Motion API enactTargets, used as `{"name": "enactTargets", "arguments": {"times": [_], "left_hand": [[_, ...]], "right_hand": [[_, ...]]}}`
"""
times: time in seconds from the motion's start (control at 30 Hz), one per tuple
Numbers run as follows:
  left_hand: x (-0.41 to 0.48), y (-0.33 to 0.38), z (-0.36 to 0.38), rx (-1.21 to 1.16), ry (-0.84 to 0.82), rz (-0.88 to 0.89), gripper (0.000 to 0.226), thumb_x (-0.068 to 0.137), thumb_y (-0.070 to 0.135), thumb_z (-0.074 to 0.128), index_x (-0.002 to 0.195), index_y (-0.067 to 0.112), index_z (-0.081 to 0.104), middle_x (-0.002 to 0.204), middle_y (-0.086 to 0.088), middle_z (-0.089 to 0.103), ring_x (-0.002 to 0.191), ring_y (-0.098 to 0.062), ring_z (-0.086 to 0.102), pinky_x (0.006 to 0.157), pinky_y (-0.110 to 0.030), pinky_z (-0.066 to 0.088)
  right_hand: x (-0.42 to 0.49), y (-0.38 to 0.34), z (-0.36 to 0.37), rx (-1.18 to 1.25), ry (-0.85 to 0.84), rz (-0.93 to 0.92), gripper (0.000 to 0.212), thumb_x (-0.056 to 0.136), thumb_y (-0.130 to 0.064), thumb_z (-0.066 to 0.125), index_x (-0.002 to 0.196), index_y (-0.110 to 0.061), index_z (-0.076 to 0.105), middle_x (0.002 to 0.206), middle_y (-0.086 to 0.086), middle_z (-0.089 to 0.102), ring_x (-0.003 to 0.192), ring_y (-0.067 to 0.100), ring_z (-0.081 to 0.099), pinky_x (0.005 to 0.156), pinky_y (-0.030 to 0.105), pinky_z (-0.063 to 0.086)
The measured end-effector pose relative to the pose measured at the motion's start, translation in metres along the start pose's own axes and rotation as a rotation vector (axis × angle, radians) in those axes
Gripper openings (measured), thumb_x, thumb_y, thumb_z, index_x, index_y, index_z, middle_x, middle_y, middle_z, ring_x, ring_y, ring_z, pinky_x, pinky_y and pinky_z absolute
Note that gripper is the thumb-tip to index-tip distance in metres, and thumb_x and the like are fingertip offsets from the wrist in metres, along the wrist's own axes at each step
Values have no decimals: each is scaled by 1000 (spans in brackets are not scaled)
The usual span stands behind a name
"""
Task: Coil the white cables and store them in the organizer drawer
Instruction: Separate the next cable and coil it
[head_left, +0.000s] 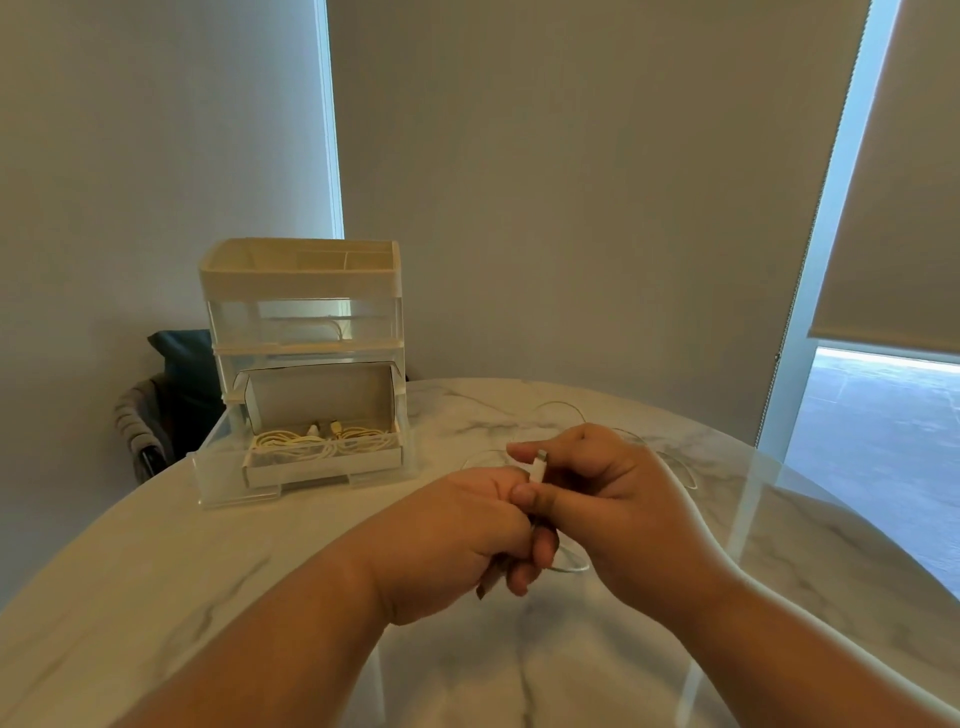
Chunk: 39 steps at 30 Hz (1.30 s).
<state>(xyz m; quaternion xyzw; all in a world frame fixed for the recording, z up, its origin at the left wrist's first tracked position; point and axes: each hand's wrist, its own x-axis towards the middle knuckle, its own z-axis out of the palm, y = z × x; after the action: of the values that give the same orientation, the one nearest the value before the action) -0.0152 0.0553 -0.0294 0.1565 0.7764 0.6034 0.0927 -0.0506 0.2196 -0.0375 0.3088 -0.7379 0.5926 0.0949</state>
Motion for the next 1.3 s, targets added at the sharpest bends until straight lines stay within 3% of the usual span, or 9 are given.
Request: {"name": "enactTargets", "arguments": {"times": [0.07, 0.17, 0.33, 0.5, 0.7, 0.9, 1.0, 1.1, 1.3], "left_hand": [[-1, 0, 0, 38, 33, 0, 13, 69, 13, 48, 71, 14, 61, 70, -10, 57, 62, -17, 53, 72, -42, 42], [-2, 3, 3, -158, 4, 12, 19, 83, 17, 46, 83, 7, 62, 66, -6, 49, 58, -16, 44, 63, -34, 43], [6, 2, 2, -194, 313, 104, 38, 106, 28, 36, 90, 5, 63, 61, -2, 46, 56, -16, 44, 63, -32, 44], [8, -2, 6, -36, 517, 166, 39, 105, 33, 37, 93, 12, 68, 69, 3, 62, 64, -7, 60, 64, -20, 51], [10, 1, 18, -109, 599, 159, 31, 104, 29, 44, 91, 15, 69, 68, 6, 64, 63, -6, 61, 54, -19, 52], [8, 3, 25, -260, 578, 106, 30, 105, 29, 43, 93, 15, 67, 72, -2, 66, 60, -16, 63, 49, -29, 52], [10, 4, 23, -311, 645, 106, 30, 105, 27, 42, 97, 14, 68, 80, -3, 73, 64, -21, 68, 47, -28, 50], [12, 3, 19, -434, 677, 70, 32, 105, 30, 43, 99, 16, 70, 87, -3, 76, 82, -21, 74, 61, -32, 55], [13, 6, 20, -737, 595, -22, 36, 105, 30, 42, 108, 4, 67, 85, -13, 72, 70, -24, 68, 56, -31, 53]], "right_hand": [[1, 5, 1, 2, 5, 26, 34, 79, -12, 80, 98, -39, 78, 85, -4, 66, 87, 15, 69, 84, 34, 59], [3, 5, 3, 230, 33, 90, 45, 75, -18, 79, 117, -26, 68, 79, 0, 63, 68, 15, 62, 72, 26, 56], [5, 1, 2, 263, 249, 196, 45, 80, -50, 65, 89, -7, 58, 66, 6, 54, 62, 23, 47, 66, 37, 44], [-5, -13, 8, -102, -45, 218, 32, 88, -44, 66, 74, -15, 66, 63, 1, 69, 54, 11, 61, 57, 25, 51], [-5, -6, 21, 99, 39, 297, 26, 83, -22, 77, 90, -5, 59, 74, 12, 73, 69, 26, 74, 68, 43, 61], [-10, -5, 32, 316, -29, 377, 18, 94, -7, 62, 107, -4, 51, 65, 5, 67, 56, 18, 63, 55, 34, 49], [-10, -4, 31, 264, -1, 286, 15, 93, -7, 61, 101, -6, 49, 60, 5, 62, 54, 16, 54, 53, 28, 43], [-12, -9, 26, 80, -61, 153, 18, 93, -9, 63, 95, -13, 46, 59, 1, 61, 55, 12, 53, 56, 22, 45], [-11, -10, 20, -264, -192, 68, 22, 89, -16, 65, 86, -31, 49, 77, 8, 62, 63, 12, 54, 59, 23, 51]]}}
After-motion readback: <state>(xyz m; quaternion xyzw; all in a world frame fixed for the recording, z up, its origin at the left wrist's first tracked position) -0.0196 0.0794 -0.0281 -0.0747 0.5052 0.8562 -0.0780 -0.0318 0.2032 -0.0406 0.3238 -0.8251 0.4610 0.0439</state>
